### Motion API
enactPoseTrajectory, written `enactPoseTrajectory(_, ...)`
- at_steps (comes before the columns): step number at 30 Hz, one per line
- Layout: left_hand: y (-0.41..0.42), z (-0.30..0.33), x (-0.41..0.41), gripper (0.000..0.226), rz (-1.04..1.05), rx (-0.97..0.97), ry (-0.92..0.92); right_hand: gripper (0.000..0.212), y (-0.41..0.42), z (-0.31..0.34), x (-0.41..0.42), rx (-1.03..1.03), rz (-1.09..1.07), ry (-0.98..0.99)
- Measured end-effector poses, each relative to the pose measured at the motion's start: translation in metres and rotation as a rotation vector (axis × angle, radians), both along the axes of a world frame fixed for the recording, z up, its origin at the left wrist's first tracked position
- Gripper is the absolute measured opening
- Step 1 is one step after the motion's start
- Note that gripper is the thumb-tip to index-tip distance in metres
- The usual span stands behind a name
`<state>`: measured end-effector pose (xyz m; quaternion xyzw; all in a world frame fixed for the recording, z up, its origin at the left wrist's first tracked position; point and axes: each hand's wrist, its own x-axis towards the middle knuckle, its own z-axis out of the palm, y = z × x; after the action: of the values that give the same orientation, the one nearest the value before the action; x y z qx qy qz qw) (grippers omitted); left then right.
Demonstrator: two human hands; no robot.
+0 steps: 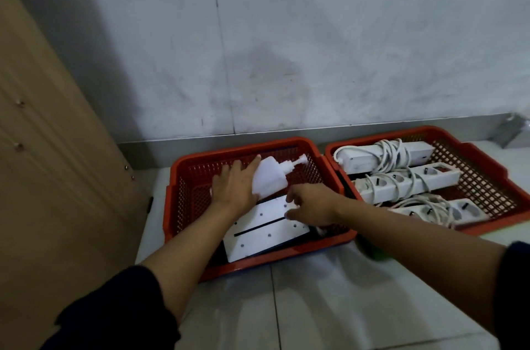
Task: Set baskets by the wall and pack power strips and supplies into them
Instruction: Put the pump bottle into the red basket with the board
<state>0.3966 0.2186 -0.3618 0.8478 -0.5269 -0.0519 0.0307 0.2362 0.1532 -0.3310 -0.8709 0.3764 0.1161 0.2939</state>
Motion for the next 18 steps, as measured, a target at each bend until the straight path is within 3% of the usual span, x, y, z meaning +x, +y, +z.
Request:
enactPoseTrajectory(3, -0.003, -0.019, -0.001, 0.056, -0.016, -0.019, 0.04, 0.06, -0.003, -0.018, -0.005, 0.006, 0.032, 0.086)
enactPoseTrajectory(6, 0.005, -0.028, 0.002, 0.049, -0.082, -0.078, 0.04, 0.084, -0.009, -0.034, -0.002, 0.019, 0.023, 0.101)
enactPoseTrajectory(10, 0.02, -0.031, 0.015, 0.052, -0.179, -0.099, 0.124, 0.099, -0.013, -0.043, 0.01, 0.044, 0.001, 0.026)
enactPoseTrajectory(14, 0.024, -0.027, 0.025, 0.065, -0.064, -0.001, 0.145, 0.093, -0.016, -0.052, 0.013, 0.057, 0.006, -0.028)
enactPoseTrajectory(18, 0.022, -0.023, 0.03, 0.076, -0.003, 0.051, 0.385, 0.102, -0.019, -0.053, 0.005, -0.046, 0.134, -0.072)
